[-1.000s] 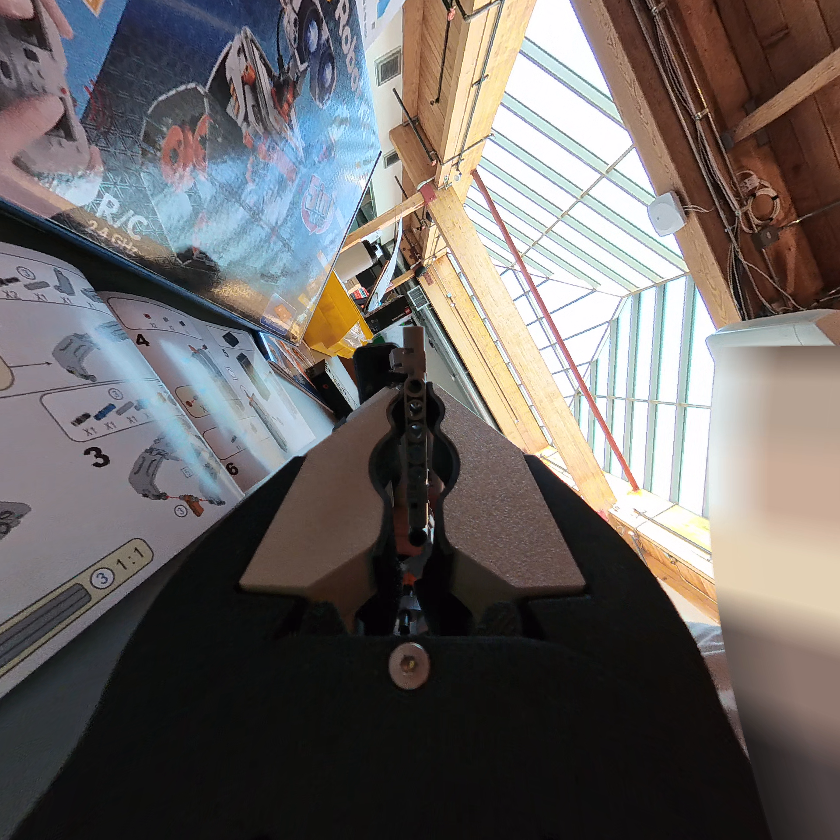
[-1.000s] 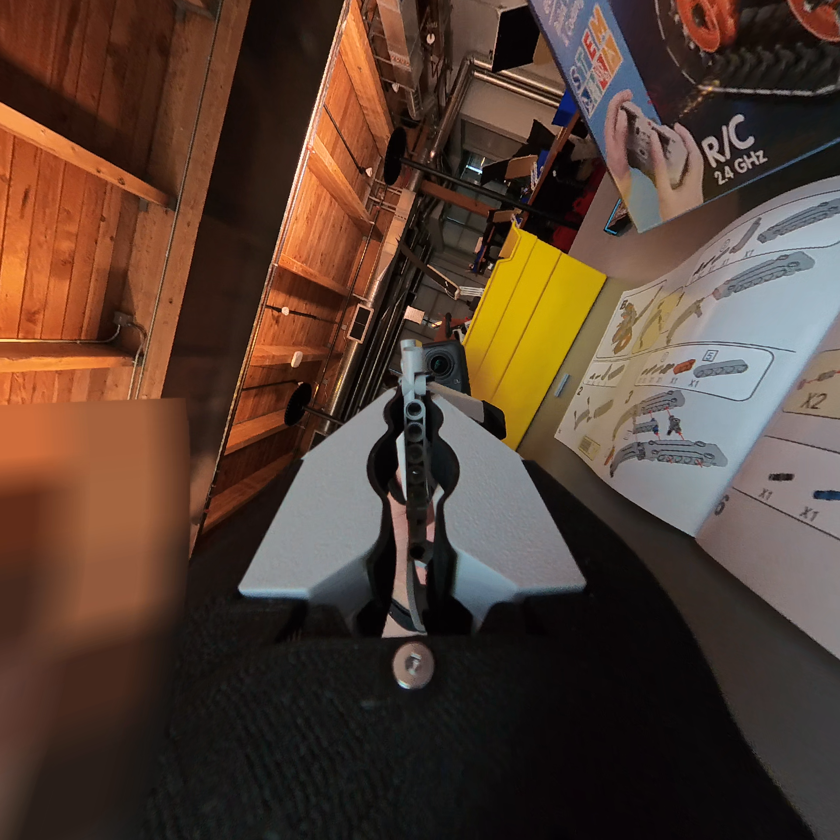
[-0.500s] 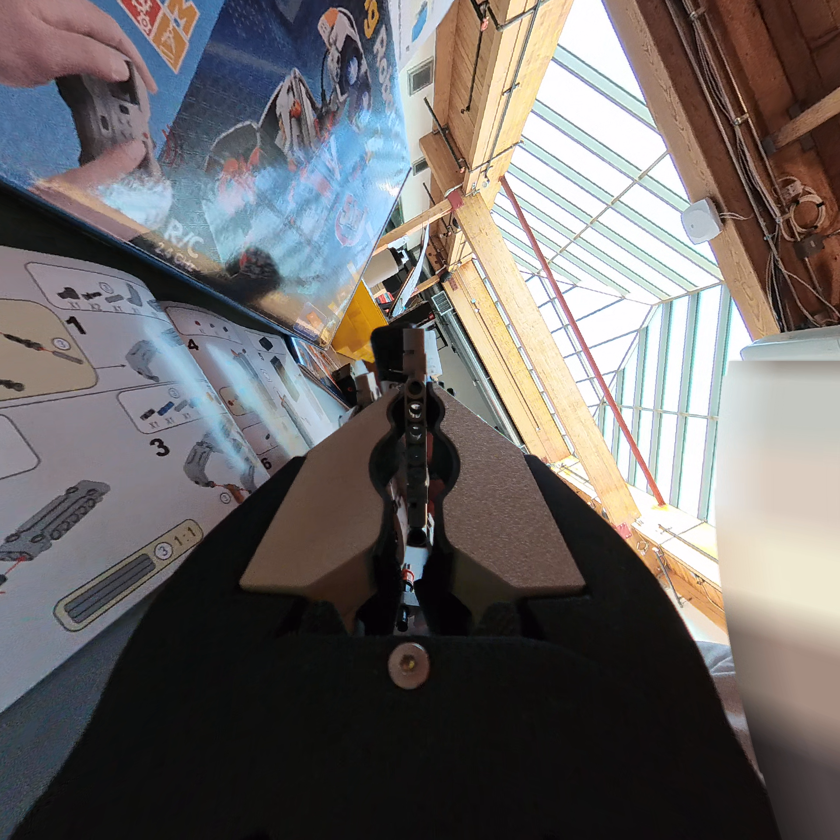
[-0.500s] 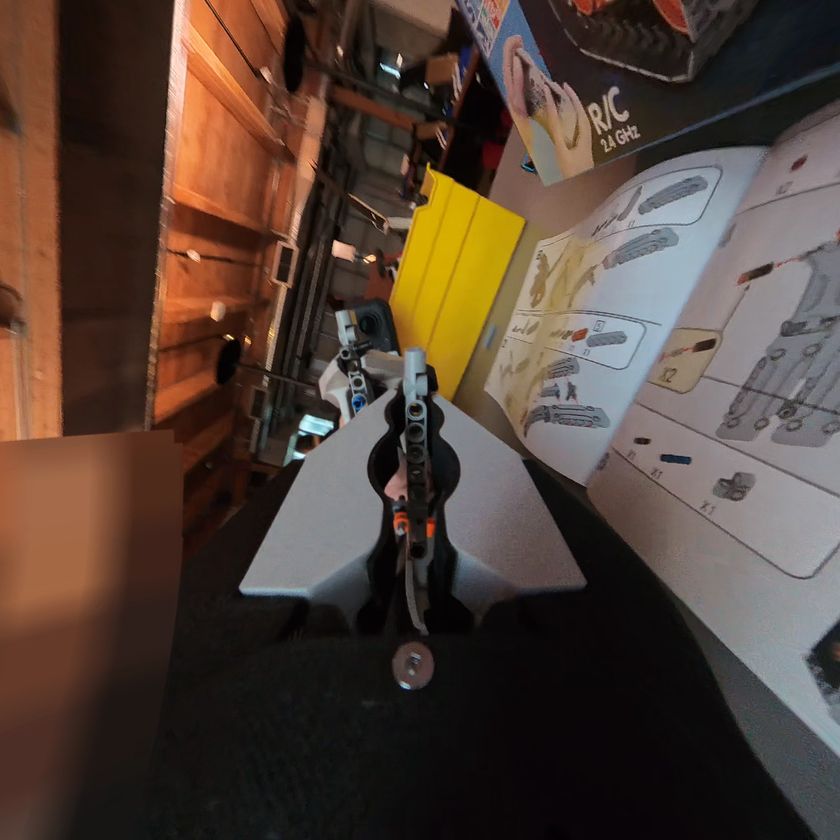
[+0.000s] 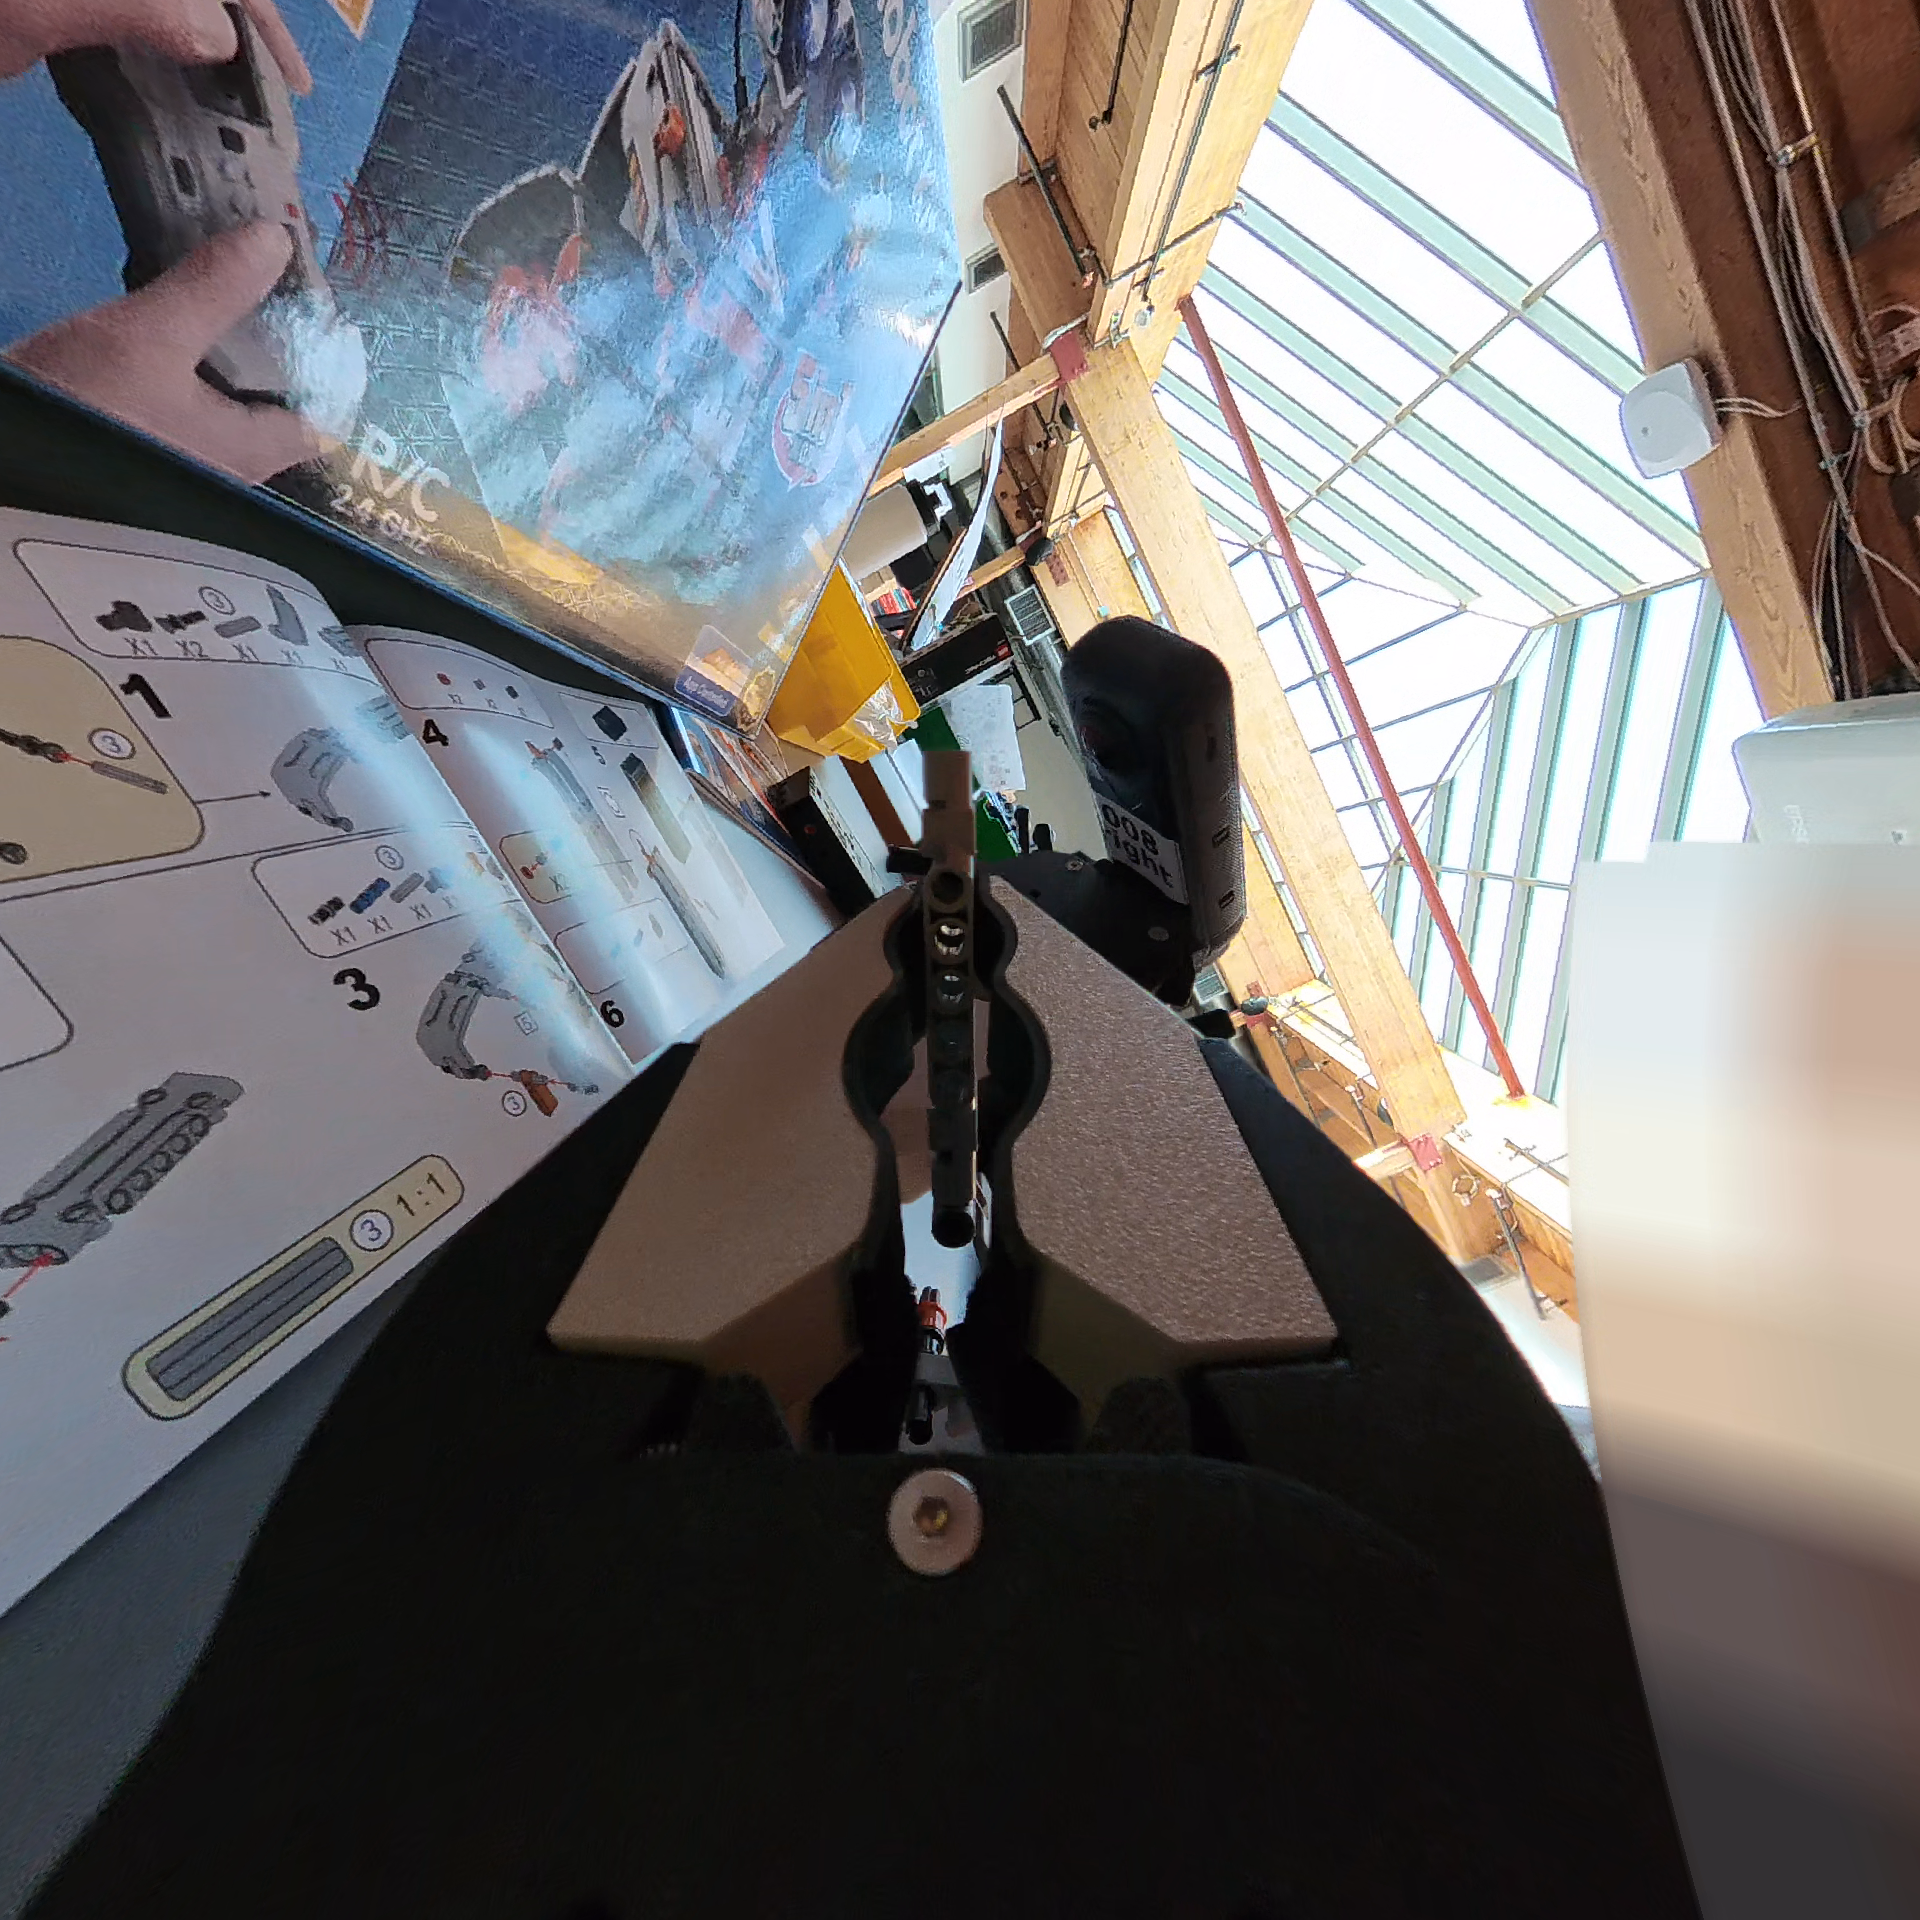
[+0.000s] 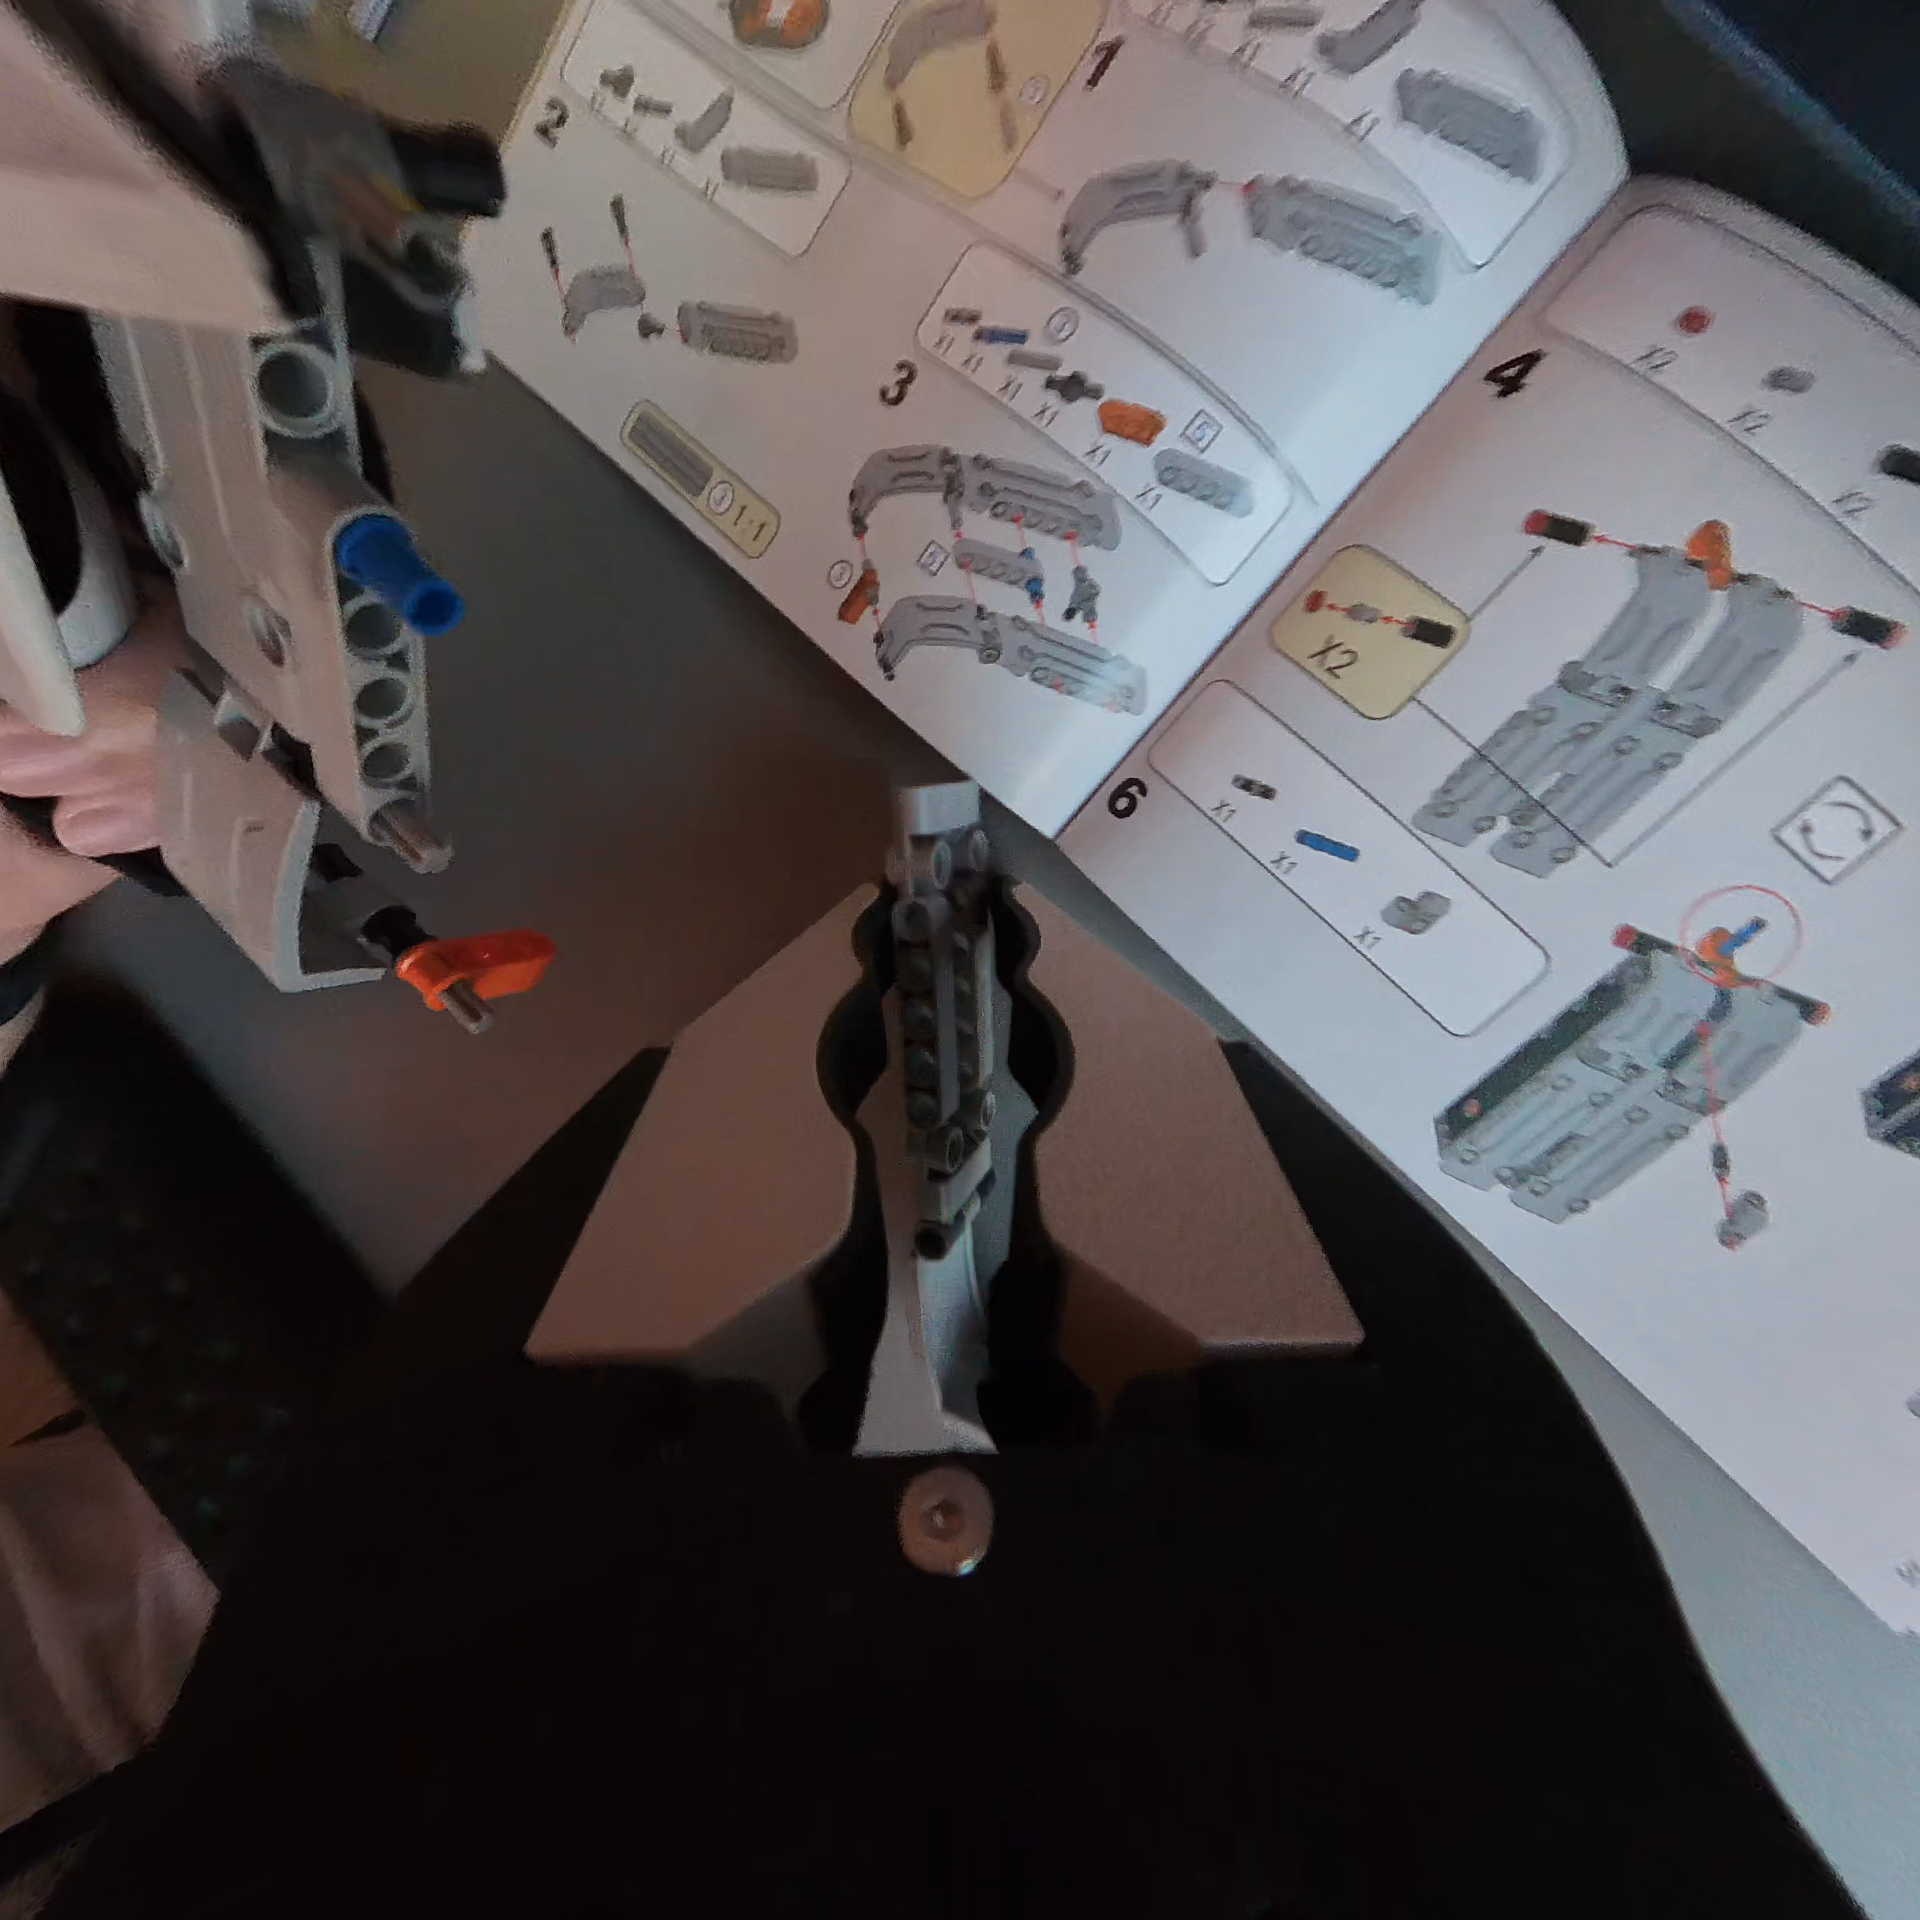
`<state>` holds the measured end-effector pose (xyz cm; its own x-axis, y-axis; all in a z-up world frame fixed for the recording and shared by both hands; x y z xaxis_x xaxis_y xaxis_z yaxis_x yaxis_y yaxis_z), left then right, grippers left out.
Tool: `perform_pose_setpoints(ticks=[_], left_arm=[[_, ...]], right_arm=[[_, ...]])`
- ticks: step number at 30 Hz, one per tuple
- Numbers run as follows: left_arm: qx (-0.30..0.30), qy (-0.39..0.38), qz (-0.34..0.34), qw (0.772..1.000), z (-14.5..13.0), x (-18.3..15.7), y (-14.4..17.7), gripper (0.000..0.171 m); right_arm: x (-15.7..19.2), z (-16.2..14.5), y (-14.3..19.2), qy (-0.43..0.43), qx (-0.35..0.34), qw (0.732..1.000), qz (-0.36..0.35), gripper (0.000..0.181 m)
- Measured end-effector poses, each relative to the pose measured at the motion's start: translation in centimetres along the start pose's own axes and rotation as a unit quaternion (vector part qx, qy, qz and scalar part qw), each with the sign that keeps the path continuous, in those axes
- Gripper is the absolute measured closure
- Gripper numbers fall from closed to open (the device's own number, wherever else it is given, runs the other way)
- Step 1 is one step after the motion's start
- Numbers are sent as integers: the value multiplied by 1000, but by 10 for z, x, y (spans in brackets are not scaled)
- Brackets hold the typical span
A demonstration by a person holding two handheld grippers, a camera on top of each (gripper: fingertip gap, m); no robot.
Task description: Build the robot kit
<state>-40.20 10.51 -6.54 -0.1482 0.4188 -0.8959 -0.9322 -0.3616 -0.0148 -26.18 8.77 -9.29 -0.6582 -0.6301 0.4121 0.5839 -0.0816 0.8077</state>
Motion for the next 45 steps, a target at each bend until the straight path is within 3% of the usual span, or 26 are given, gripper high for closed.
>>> perform_pose_setpoints(ticks=[4,8,11,14,18,22,27,34,38,40,42,44,45], left_arm=[[4,9,-8,1000,0,0,0,167],[5,12,-16,1000,0,-1,0,167],[10,10,-20,1000,-1,-4,-1,167],[16,9,-23,1000,-3,-5,-3,167],[28,7,-21,999,-5,-3,-6,167],[32,16,-20,999,-6,1,-7,167],[32,19,-20,999,-6,1,-6,167],[41,23,-22,999,-8,2,-9,167],[36,26,-23,999,-7,2,-7,167],[30,26,-27,999,-6,0,-6,167],[21,24,-32,999,-4,-2,-5,167],[8,29,-48,998,-2,-4,-3,167],[1,34,-60,998,-1,-5,-2,167]], right_arm=[[5,3,25,57,-44,996,57,141],[16,-20,76,280,-108,950,85,139],[7,-56,78,409,-10,912,39,134],[7,-71,65,428,96,898,45,136],[12,-67,50,517,172,838,-18,145],[8,-62,38,548,240,801,-26,155],[6,-59,43,560,257,787,-29,166],[6,-61,40,560,256,788,-14,174],[7,-56,42,514,175,839,30,175],[7,-49,47,456,61,884,81,176],[8,-39,58,377,-85,913,131,176],[12,-32,69,274,-232,910,210,177],[13,-30,70,214,-273,903,252,176]])
Point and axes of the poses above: each gripper's, where its closed fingertips meet, y back along the fingers, z out of its top, x = y × z across the jaws, the point moved 8 cm from there along y, back along the fingers, and after that the axes turned 9 degrees about z, right-handed, at the moved point
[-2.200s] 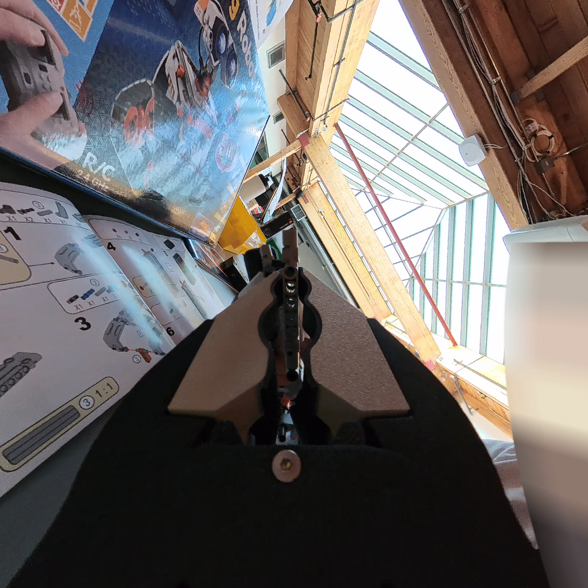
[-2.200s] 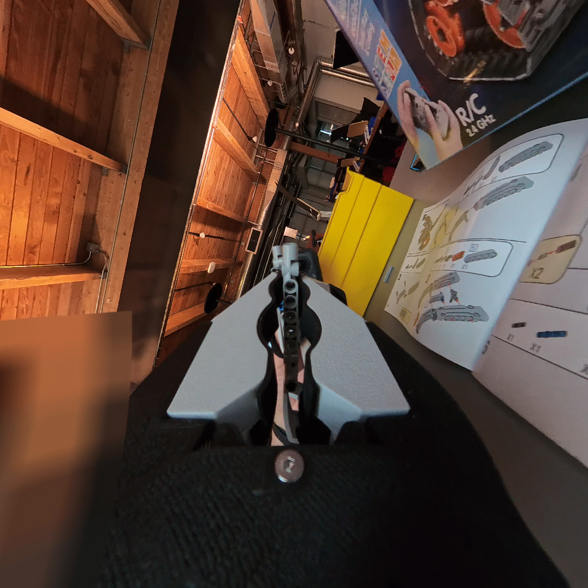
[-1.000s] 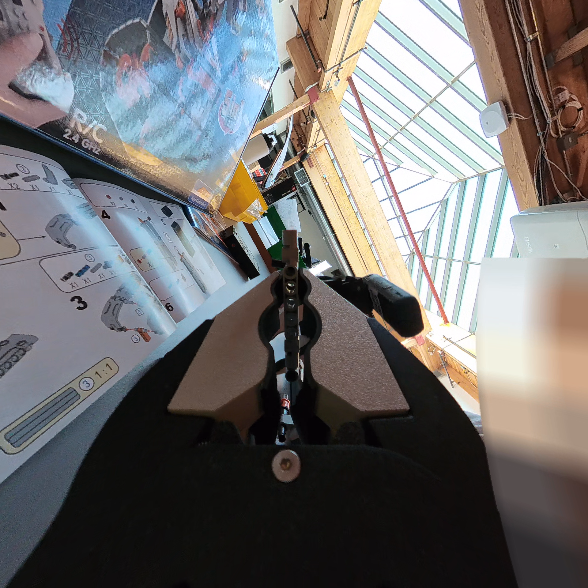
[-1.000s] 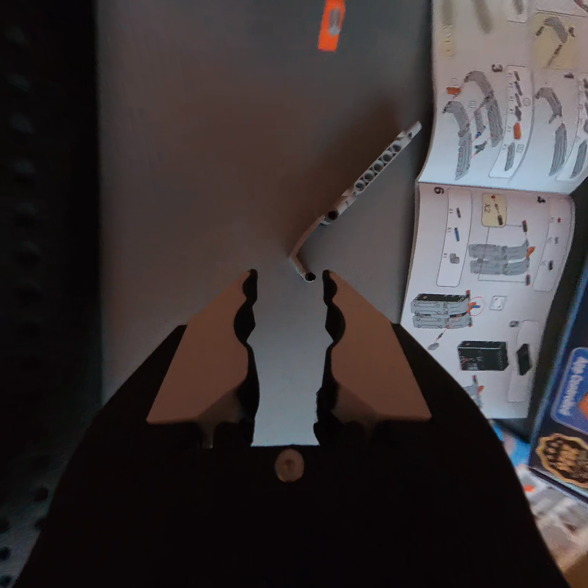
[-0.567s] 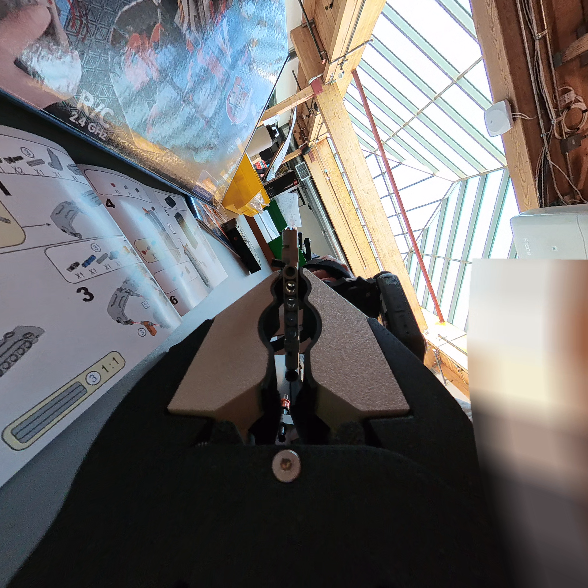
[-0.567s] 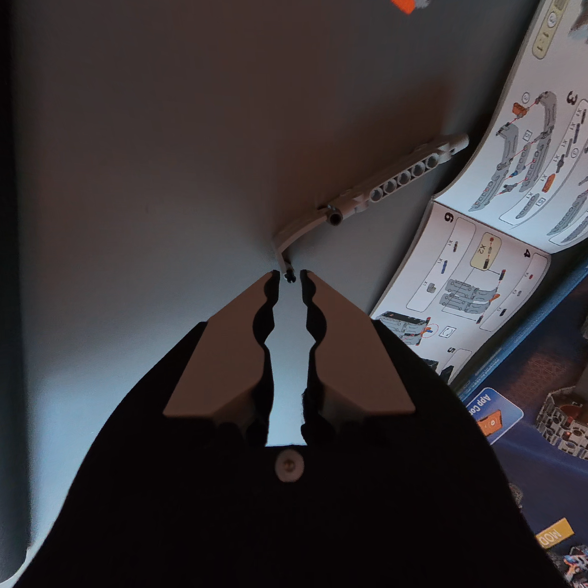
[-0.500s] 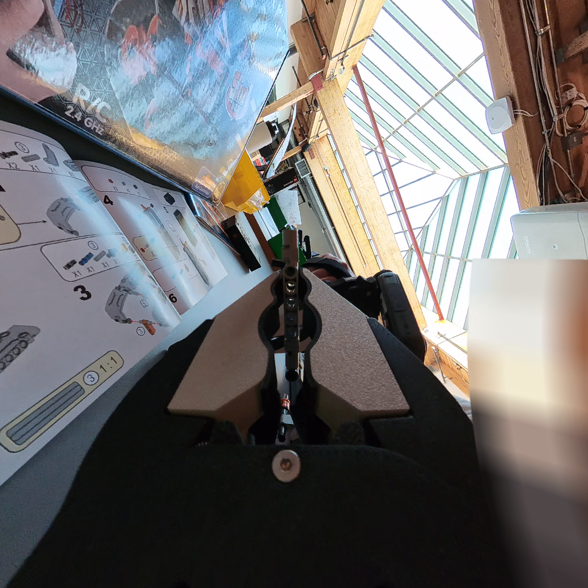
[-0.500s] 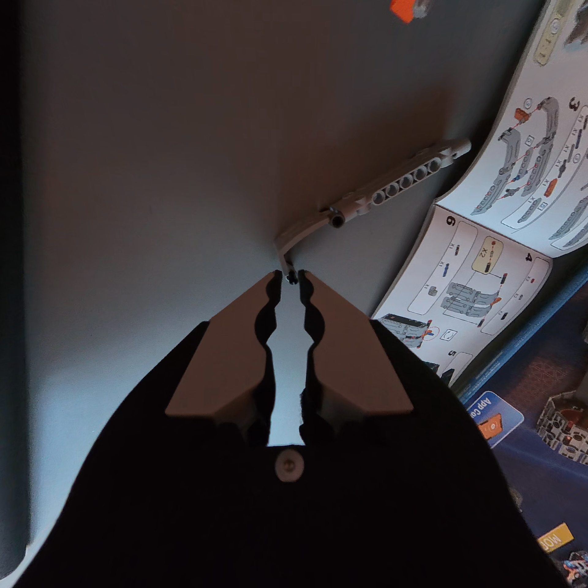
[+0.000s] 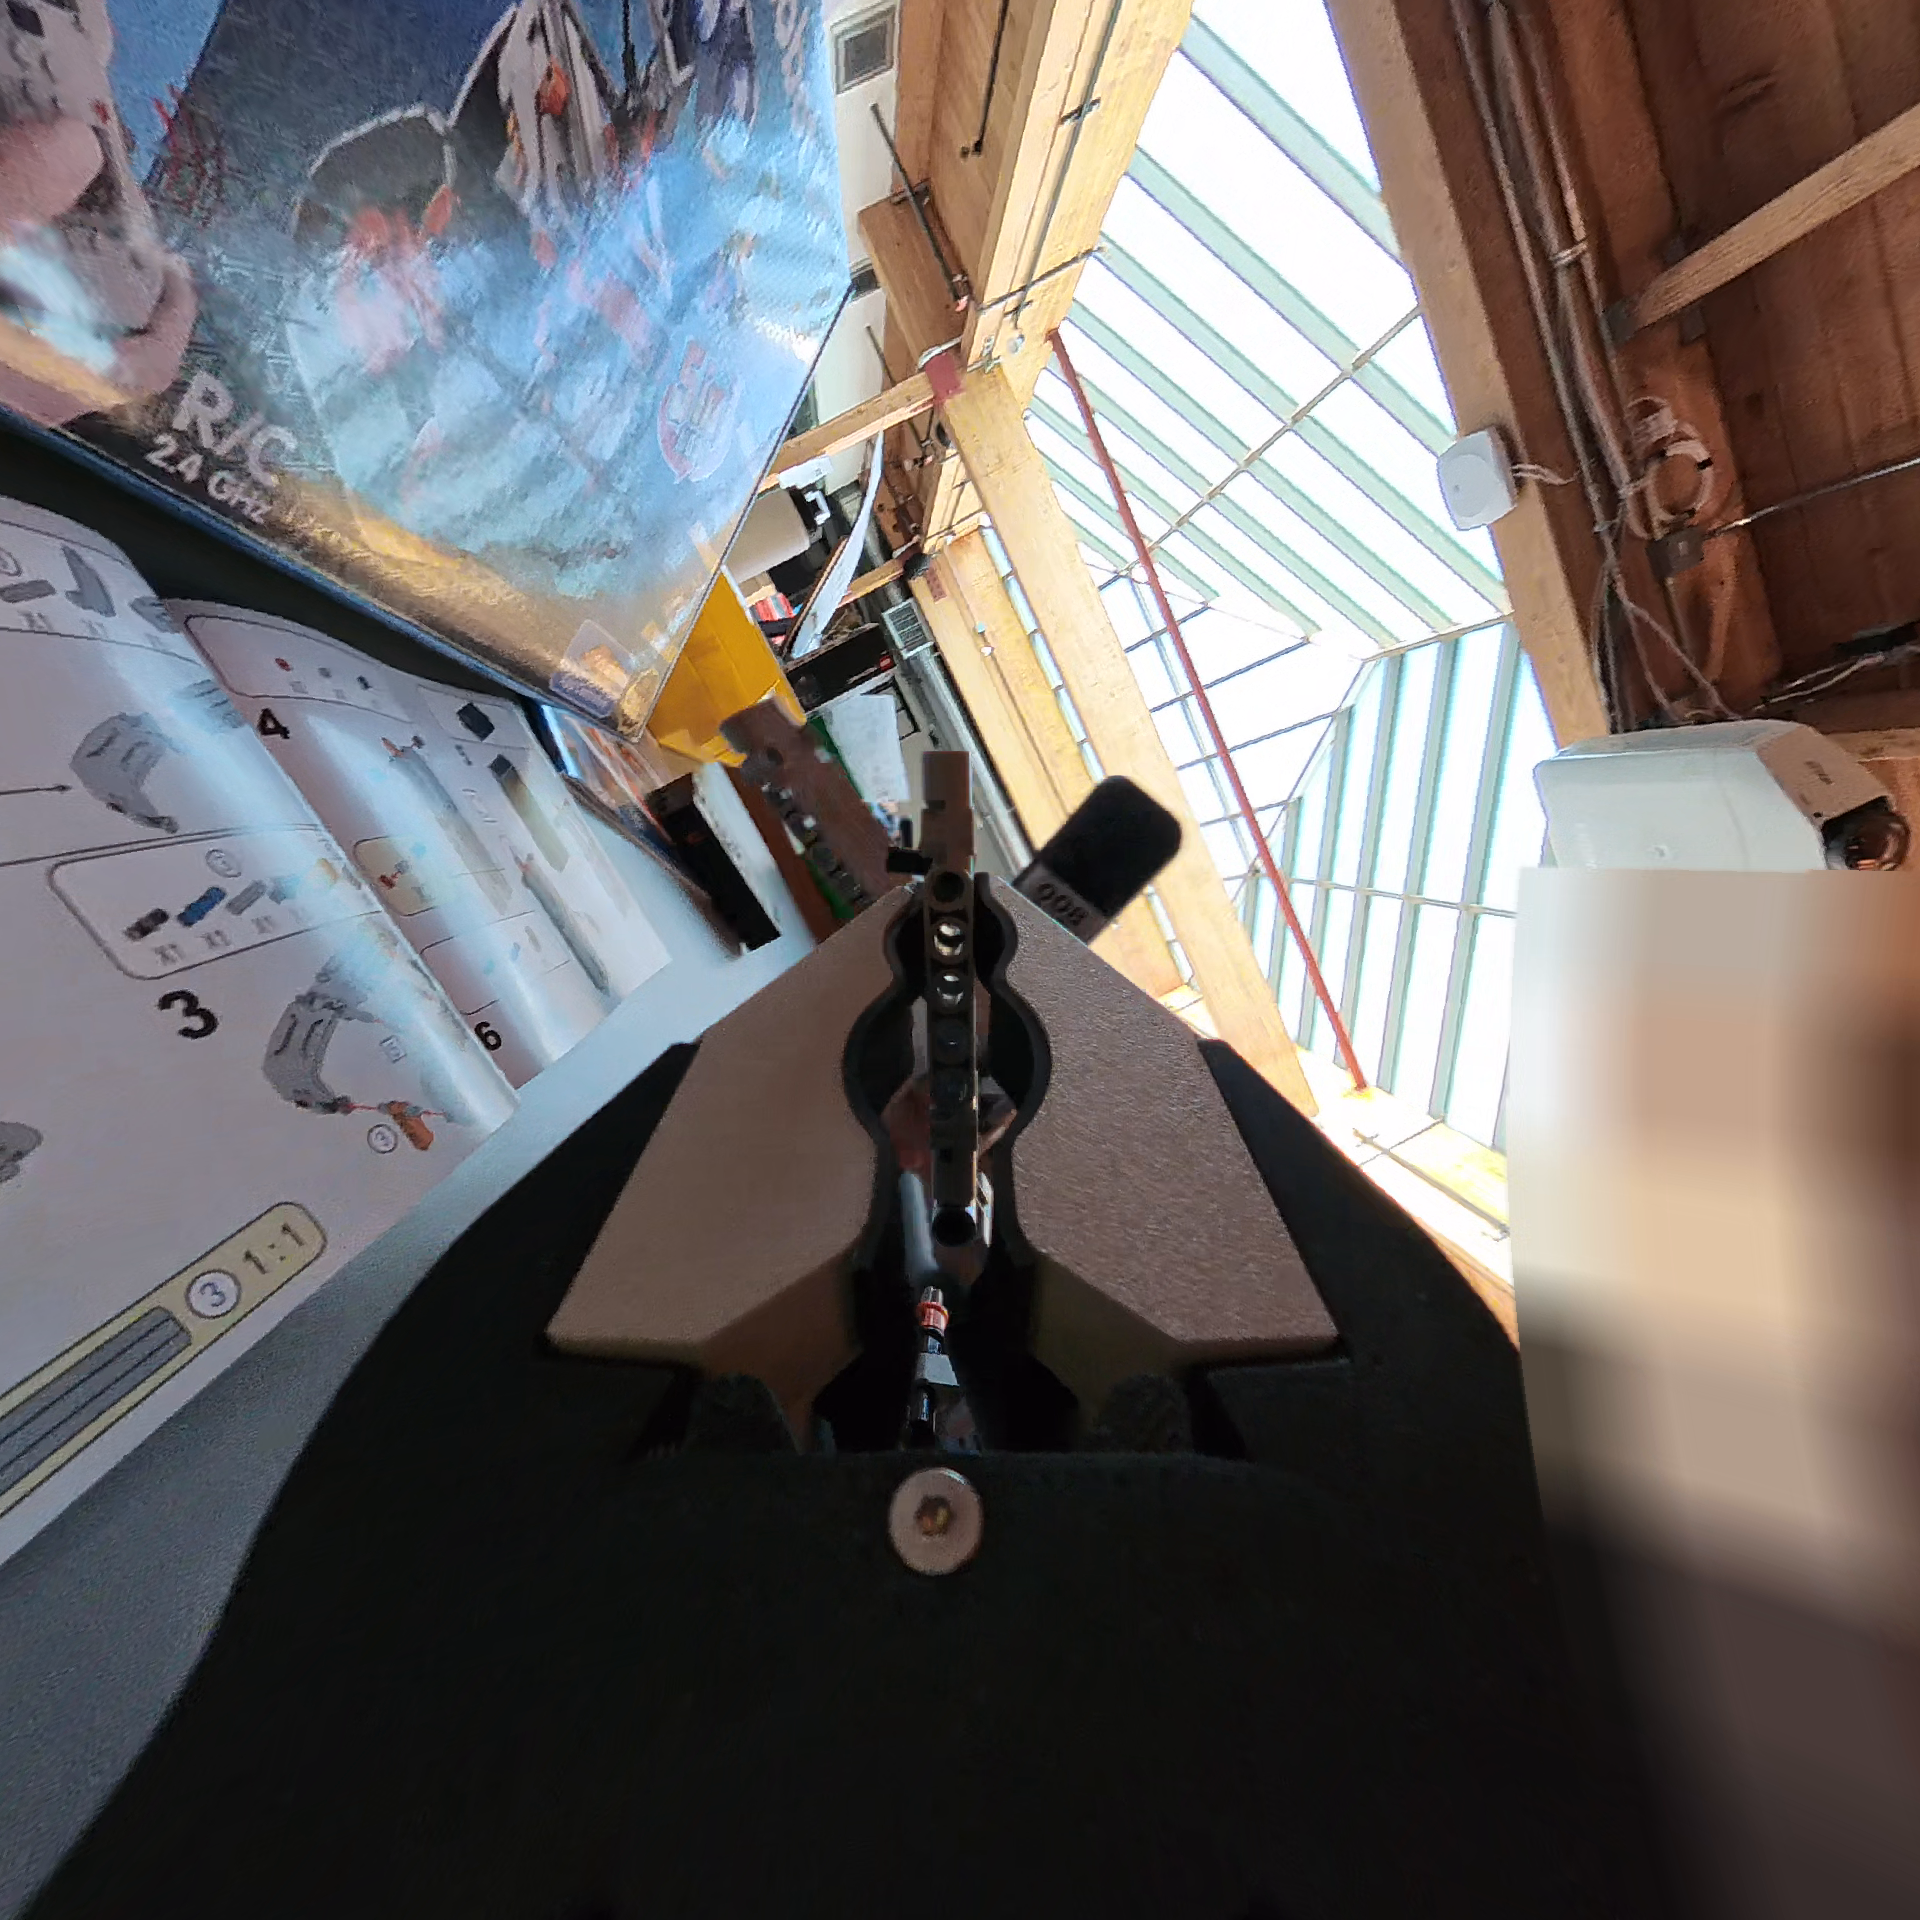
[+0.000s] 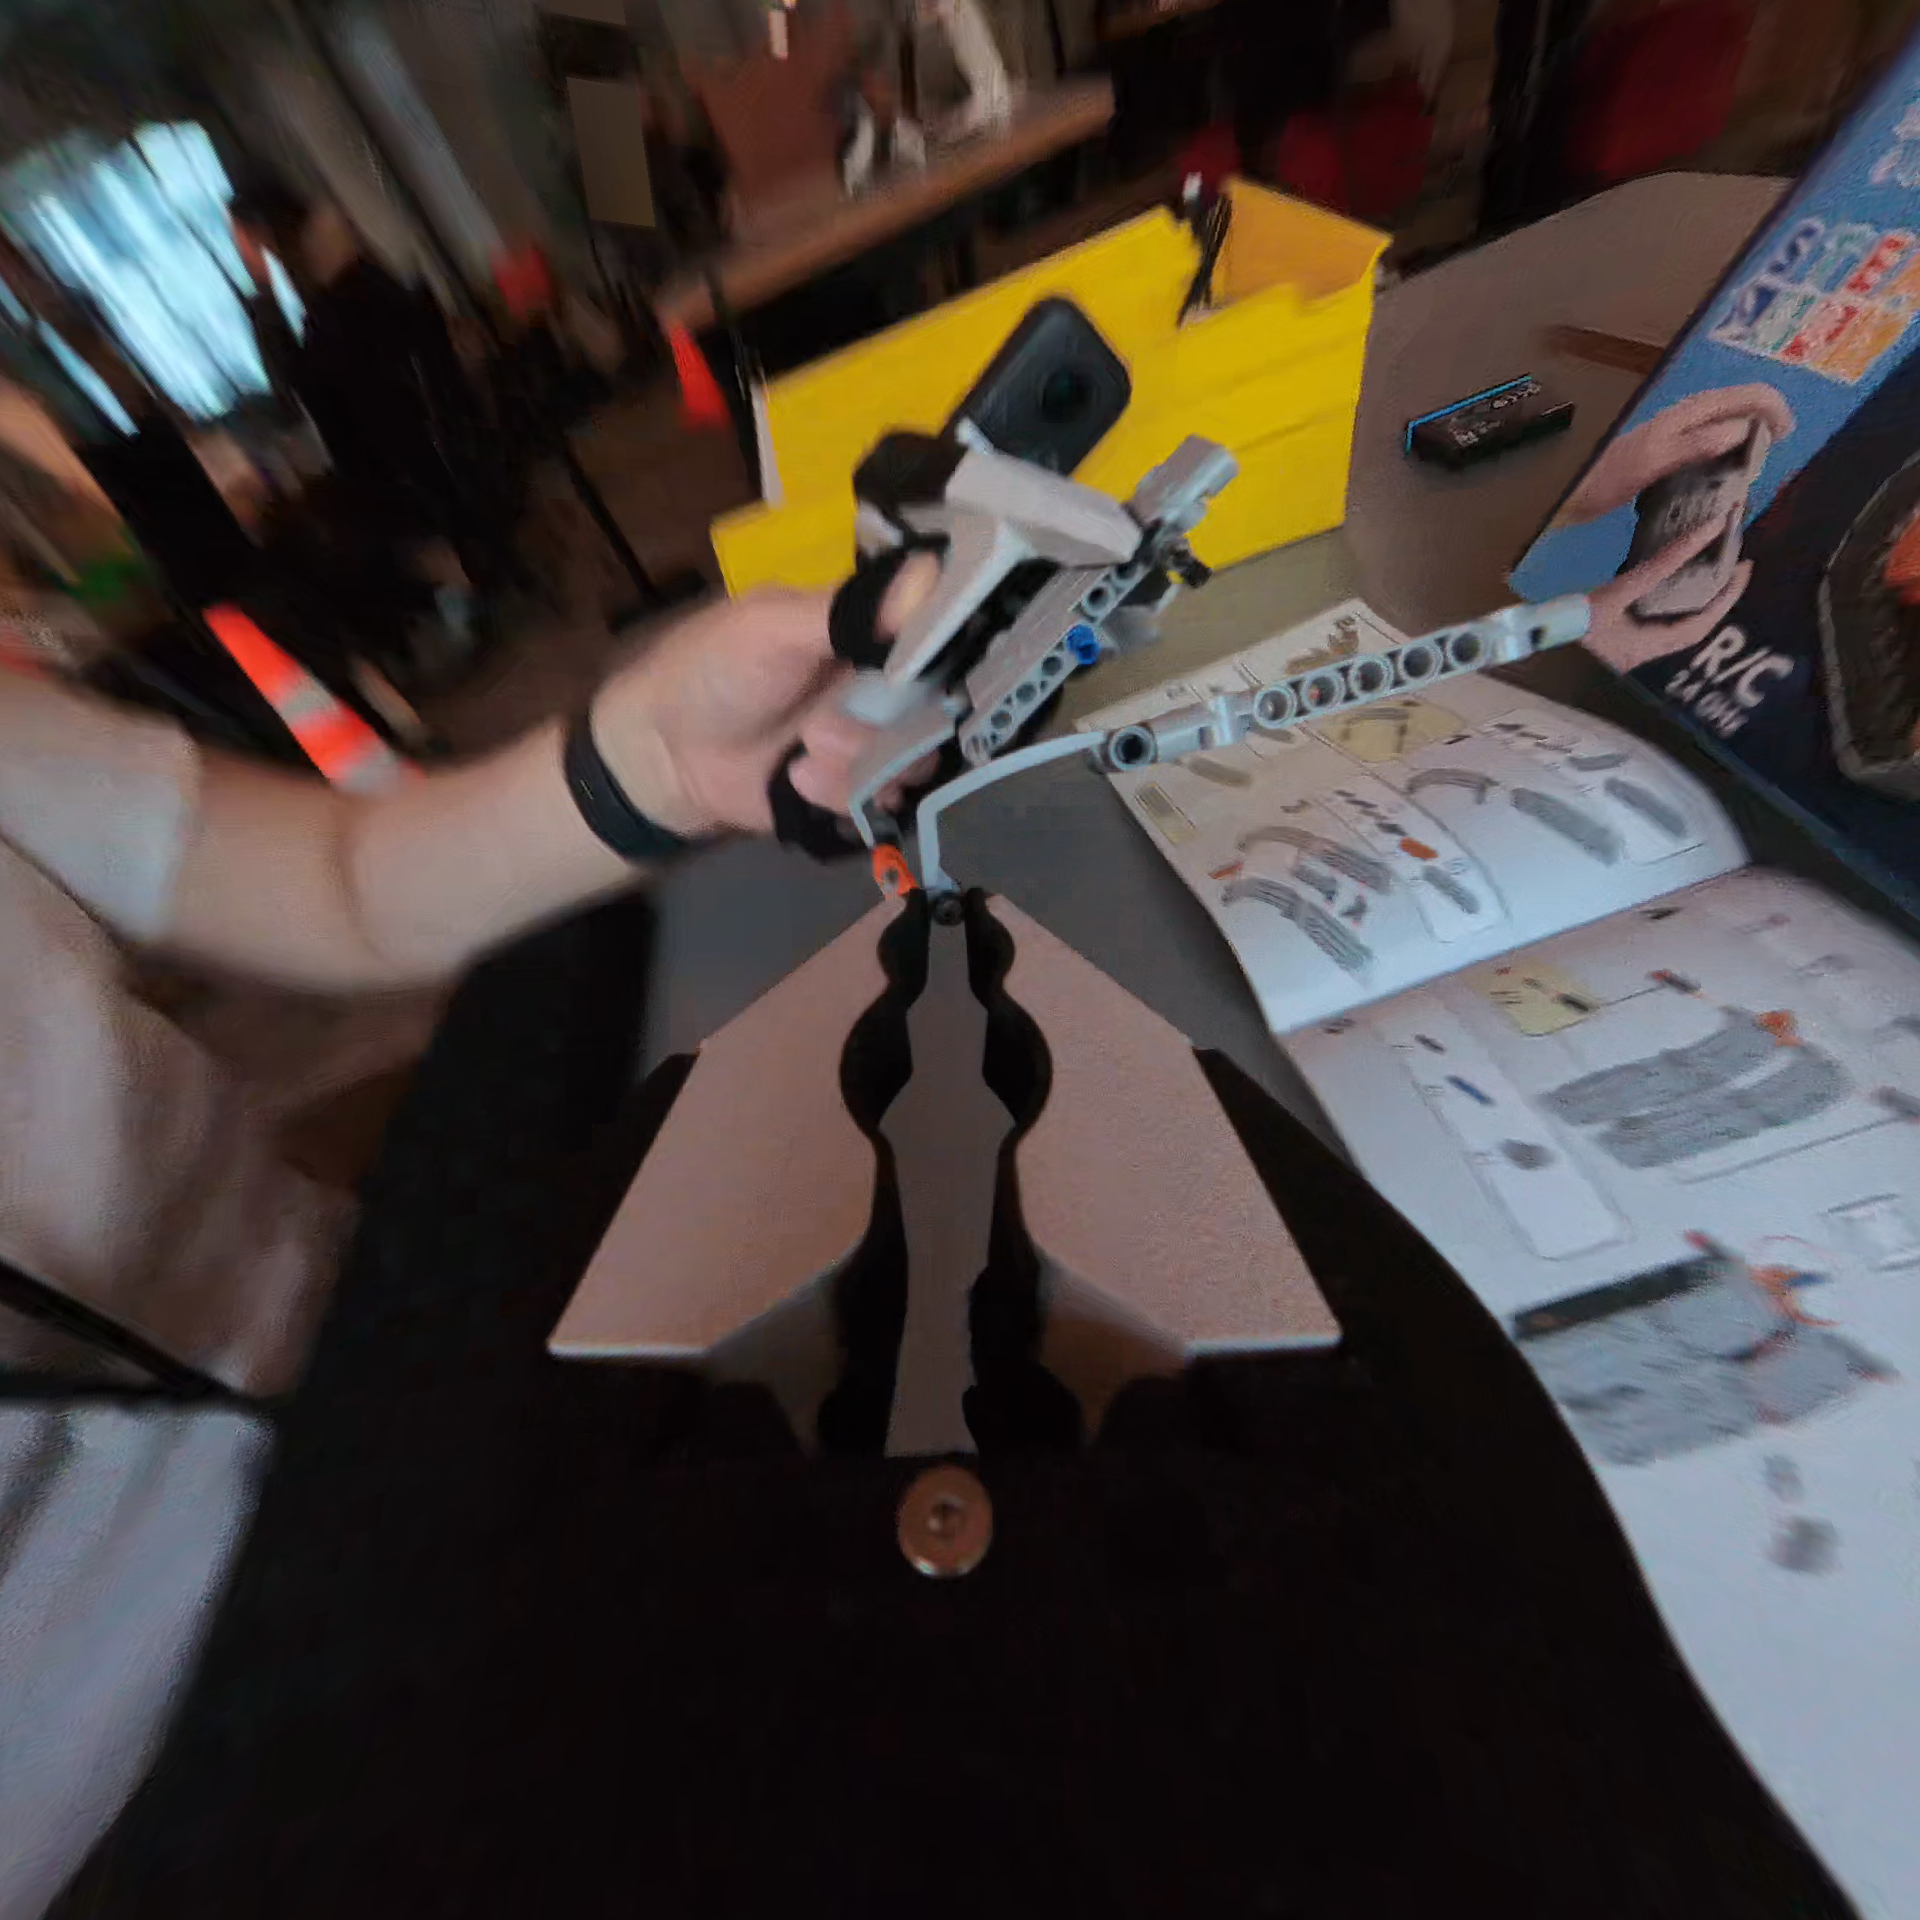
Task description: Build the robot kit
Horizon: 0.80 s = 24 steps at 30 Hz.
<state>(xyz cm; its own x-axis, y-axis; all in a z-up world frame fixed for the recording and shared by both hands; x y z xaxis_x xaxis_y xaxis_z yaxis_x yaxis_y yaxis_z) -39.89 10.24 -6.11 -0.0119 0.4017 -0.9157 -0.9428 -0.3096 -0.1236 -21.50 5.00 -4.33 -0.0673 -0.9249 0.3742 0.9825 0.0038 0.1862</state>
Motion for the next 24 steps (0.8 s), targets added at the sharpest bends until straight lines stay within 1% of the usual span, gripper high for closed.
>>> perform_pose_setpoints(ticks=[1,2,4,6,8,11,13,18,20,22,24], left_arm=[[-6,4,-10,1000,1,-1,1,168],[-13,6,-17,1000,2,-2,2,168],[-23,0,-29,999,3,-7,3,167],[-31,-15,-34,999,4,-11,4,167],[-43,-26,-37,998,5,-15,5,167],[-54,-24,-43,997,7,-17,8,167],[-52,-19,-47,997,7,-17,8,167],[-63,6,-52,997,6,-14,8,167],[-74,22,-62,995,7,-13,11,167],[-82,35,-75,993,8,-13,12,167],[-89,37,-77,992,9,-13,13,167]], right_arm=[[0,-1,-2,-52,-41,998,17,176],[2,-3,-5,-92,-62,993,37,176],[4,-7,-14,-141,-83,985,50,176],[5,-10,-22,-179,-103,977,57,176],[5,-15,-28,-198,-107,973,54,176],[5,-16,-32,-231,-132,961,78,177],[4,-16,-34,-229,-141,960,77,177],[4,-17,-37,-199,-136,968,71,176],[4,-16,-37,-179,-153,969,68,176],[4,-16,-37,-153,-157,974,51,176],[7,-14,-38,-133,-167,975,54,176]])
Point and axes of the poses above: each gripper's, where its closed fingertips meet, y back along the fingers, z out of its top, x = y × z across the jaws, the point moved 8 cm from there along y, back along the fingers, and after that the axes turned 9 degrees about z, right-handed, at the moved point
